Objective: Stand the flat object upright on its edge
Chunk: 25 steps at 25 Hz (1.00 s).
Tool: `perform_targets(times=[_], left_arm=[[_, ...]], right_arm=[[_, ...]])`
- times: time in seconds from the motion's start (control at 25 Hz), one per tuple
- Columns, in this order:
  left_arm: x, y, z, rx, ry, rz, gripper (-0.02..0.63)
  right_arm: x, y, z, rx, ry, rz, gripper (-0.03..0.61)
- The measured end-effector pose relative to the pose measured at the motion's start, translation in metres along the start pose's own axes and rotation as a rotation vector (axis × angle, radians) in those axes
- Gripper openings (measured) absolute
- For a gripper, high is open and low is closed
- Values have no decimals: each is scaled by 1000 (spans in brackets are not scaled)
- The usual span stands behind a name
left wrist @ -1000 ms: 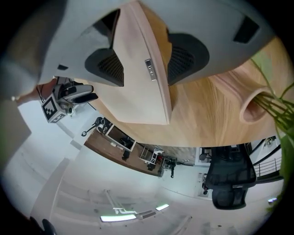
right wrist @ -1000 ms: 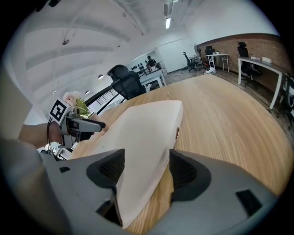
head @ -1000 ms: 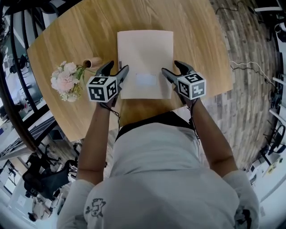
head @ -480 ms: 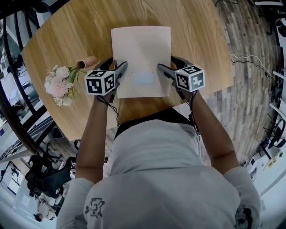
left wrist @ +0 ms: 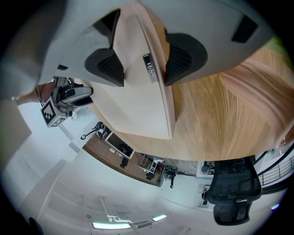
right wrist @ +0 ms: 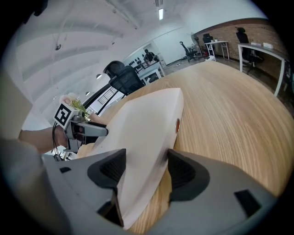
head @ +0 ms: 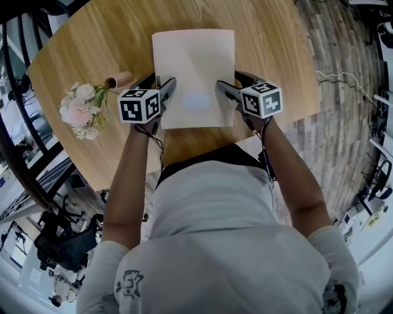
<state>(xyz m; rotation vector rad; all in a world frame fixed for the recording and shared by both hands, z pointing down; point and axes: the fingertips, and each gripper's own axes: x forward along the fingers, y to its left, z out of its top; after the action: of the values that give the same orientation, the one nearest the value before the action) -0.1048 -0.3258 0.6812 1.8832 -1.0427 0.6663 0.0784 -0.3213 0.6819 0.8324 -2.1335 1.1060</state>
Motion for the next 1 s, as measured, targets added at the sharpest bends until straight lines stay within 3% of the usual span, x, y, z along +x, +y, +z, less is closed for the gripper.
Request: perform_targets(times=[0.4, 0.76, 1.0], left_arm=[[-36, -23, 20, 87, -67, 6, 290], [-87, -54, 62, 225, -240, 23, 285], [-110, -72, 81, 302, -343, 24, 285]], right_arm=[[-32, 24, 12, -55, -53, -54, 285], [-72, 48, 35, -104, -182, -111, 273], [-96, 58, 51, -190, -272, -183, 262]])
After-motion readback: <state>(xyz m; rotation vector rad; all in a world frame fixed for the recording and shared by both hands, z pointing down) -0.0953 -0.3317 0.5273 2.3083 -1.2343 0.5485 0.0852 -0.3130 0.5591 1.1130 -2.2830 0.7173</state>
